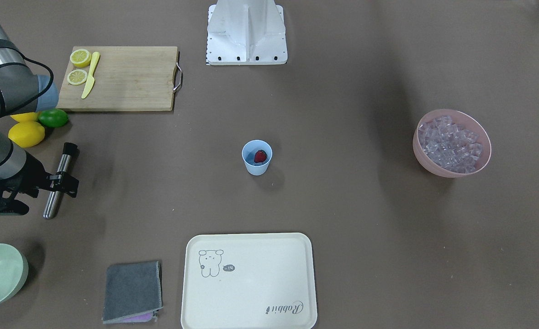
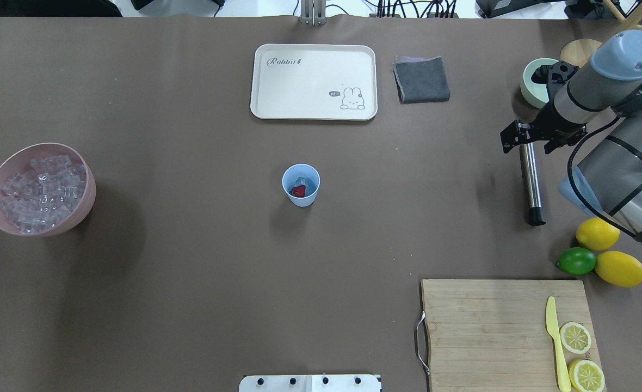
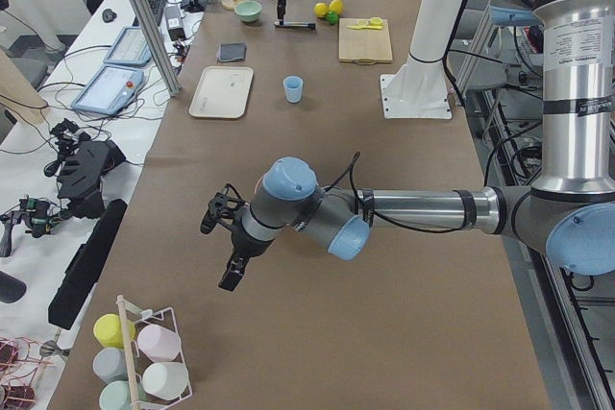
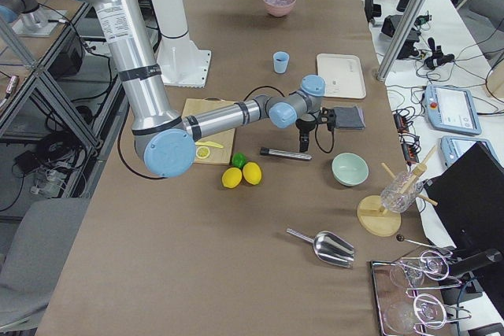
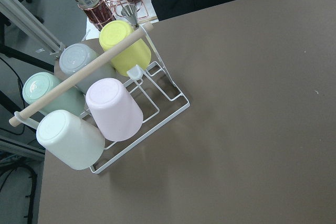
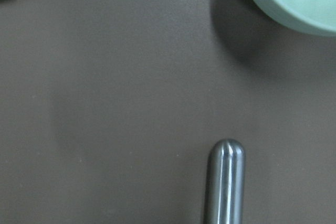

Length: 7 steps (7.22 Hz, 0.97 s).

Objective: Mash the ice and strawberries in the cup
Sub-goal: 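Lower the right gripper around the pestle top and close it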

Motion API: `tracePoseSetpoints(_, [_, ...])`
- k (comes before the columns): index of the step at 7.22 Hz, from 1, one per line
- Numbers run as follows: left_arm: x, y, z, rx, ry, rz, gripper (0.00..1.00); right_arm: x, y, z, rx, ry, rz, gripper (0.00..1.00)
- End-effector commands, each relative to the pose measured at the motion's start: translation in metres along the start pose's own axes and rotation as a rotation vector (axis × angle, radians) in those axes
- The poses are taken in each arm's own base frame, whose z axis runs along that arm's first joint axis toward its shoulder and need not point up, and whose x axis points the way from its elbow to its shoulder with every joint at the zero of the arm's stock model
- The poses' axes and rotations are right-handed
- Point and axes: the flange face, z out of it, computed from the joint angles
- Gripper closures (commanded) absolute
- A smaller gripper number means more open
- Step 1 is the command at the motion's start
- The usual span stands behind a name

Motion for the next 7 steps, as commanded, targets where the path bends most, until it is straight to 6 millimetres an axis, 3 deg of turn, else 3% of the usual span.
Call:
tracePoseSetpoints(1, [0.0008,-0.0029,-0.0002,0.003,0.001,0.002,0.02,0.0144,0.0,0.0156,-0.02,0.025,-0.006,0.0])
tracePoseSetpoints(7, [0.0016,-0.0077,-0.0004,0.009,0.0,0.005,0.02,0.0182,-0.0046,0.0254,-0.03,0.04,-0.01,0.01])
